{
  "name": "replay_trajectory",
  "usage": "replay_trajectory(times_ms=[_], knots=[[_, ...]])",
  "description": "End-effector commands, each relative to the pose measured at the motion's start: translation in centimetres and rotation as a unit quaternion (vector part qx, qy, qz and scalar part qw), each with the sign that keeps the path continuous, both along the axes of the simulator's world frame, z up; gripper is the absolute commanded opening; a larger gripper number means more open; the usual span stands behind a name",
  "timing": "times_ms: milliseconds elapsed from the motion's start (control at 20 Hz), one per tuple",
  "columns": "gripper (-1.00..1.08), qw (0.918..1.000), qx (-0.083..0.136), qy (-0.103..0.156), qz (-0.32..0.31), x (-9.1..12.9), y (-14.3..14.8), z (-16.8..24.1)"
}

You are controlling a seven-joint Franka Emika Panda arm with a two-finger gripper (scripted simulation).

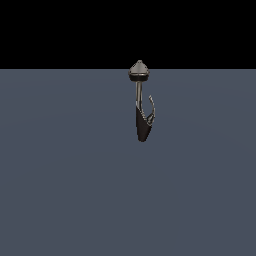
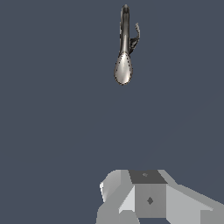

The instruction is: Turn on the faucet by rotating a designated handle.

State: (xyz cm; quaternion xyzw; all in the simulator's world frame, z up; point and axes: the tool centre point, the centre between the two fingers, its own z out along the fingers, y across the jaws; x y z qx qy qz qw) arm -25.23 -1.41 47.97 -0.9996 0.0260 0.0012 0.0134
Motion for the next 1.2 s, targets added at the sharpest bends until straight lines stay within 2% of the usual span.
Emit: replay_trajectory(times_ms=[0,400,700,1150], knots=[[-1.00,1.0000,0.000,0.000,0.000,0.0,0.0,0.0],[-1.00,0.9993,0.021,0.019,-0.024,-0.1,-0.6,-1.1],[-1.00,0.9992,0.022,0.020,-0.026,0.0,-0.7,-1.1],[-1.00,0.9967,0.045,0.030,-0.061,2.2,-0.4,-1.3]])
